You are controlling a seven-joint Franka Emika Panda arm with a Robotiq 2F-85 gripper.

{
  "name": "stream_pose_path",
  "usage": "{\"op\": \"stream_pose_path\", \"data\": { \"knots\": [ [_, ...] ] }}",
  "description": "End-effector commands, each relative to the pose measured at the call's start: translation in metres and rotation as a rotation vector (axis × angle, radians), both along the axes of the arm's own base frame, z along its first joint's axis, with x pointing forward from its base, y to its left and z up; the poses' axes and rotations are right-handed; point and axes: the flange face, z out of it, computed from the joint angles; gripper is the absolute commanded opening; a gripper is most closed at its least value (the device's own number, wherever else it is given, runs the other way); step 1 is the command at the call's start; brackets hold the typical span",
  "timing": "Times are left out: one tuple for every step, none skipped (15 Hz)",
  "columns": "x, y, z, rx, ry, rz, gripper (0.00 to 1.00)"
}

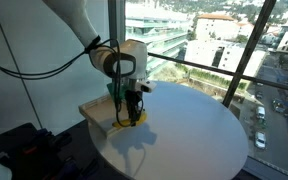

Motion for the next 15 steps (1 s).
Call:
{"op": "stream_pose_path", "data": {
  "knots": [
    [-0.007,0.009,0.019,-0.01,0.008,-0.017,0.15],
    [-0.008,0.011,0.021,-0.012,0.008,-0.021,0.15],
    [-0.009,0.011,0.023,-0.012,0.01,-0.026,0.15],
    [-0.009,0.012,0.026,-0.013,0.012,-0.03,0.15],
    [-0.01,0.013,0.028,-0.013,0.015,-0.033,0.15],
    [-0.011,0.013,0.03,-0.012,0.017,-0.036,0.15],
    [-0.012,0.014,0.031,-0.011,0.019,-0.039,0.15],
    [-0.012,0.015,0.033,-0.011,0.02,-0.042,0.15],
    [-0.012,0.016,0.034,-0.009,0.024,-0.043,0.15],
    [-0.012,0.017,0.035,-0.006,0.029,-0.042,0.15],
    [-0.012,0.019,0.035,-0.003,0.034,-0.04,0.15],
    [-0.012,0.022,0.036,0.001,0.037,-0.038,0.15],
    [-0.011,0.024,0.037,0.002,0.039,-0.033,0.15],
    [-0.01,0.027,0.037,0.004,0.04,-0.025,0.15],
    [-0.009,0.029,0.037,0.007,0.043,-0.018,0.15]
  ]
}}
